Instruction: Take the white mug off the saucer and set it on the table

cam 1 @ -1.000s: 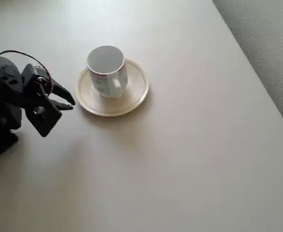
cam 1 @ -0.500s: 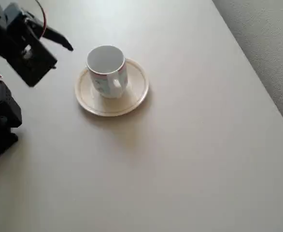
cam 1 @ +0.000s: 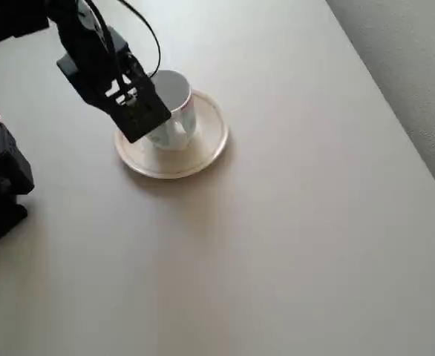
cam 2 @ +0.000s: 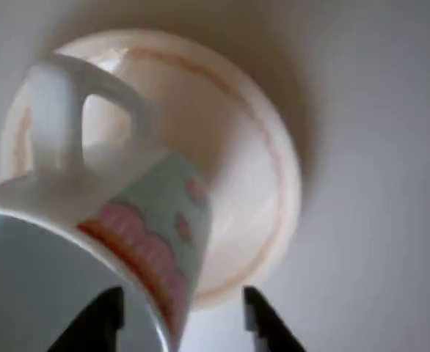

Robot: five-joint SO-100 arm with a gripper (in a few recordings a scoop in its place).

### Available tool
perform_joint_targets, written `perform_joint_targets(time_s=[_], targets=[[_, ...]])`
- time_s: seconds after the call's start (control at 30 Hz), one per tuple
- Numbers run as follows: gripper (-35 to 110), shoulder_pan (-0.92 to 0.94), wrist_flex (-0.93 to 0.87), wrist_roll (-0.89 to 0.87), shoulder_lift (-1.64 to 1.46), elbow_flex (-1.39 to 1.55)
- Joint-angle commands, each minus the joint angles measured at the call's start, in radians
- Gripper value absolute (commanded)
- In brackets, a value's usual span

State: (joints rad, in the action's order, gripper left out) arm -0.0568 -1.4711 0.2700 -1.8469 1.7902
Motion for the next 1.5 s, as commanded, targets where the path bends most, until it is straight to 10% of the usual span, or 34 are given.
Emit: perform_joint_targets(time_s=[0.0, 0.97, 1.47], targets=[[20, -0.005, 0.083, -0.012, 0.008, 0.063], [-2, -0.023, 0.304, -0.100, 0.133, 0.104], [-2, -0.006, -0.028, -0.089, -0.144, -0.227]])
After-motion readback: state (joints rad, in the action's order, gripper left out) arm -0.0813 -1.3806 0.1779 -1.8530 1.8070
